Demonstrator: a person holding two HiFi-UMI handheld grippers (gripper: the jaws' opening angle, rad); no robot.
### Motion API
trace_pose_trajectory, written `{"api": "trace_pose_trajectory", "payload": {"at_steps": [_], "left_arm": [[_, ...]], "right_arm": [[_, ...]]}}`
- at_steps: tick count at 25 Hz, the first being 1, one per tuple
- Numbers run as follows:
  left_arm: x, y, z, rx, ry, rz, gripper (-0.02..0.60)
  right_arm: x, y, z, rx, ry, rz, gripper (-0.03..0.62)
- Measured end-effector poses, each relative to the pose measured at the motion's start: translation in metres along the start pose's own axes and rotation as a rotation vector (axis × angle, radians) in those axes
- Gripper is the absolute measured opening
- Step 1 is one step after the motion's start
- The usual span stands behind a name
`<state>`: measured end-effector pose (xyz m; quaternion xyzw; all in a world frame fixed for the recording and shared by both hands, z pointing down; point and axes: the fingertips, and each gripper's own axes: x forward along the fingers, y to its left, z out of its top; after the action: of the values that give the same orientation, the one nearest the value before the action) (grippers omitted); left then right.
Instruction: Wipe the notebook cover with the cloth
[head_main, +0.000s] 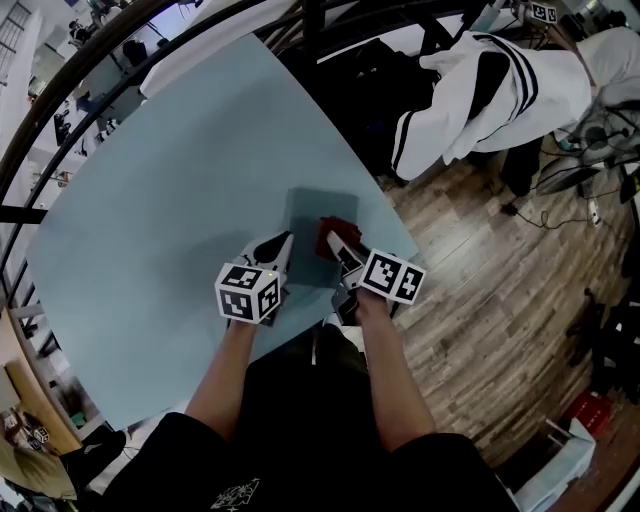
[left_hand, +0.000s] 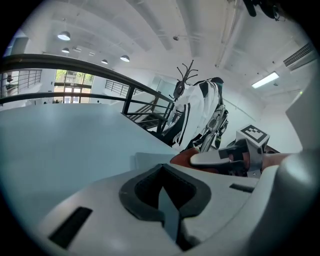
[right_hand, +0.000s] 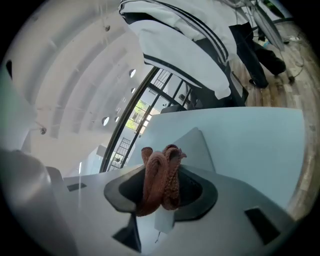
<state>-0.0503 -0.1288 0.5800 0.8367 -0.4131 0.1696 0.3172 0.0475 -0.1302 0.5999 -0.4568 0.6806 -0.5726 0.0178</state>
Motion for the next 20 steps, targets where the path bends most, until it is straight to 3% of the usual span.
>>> {"api": "trace_pose_trajectory", "payload": {"at_steps": [12,20], "left_arm": [[-0.024,0.028,-0.006,-0.025,-0.013,0.053,0.008],[-0.025,0.036,-0.012,-0.027,-0.007,0.067,0.008]], "right_arm": [[0.032,0.026,-0.047,-0.003,0.082,0.045,0.146],[0.046,0.02,-0.064,0.008,0.105,0.034,0.146]]}}
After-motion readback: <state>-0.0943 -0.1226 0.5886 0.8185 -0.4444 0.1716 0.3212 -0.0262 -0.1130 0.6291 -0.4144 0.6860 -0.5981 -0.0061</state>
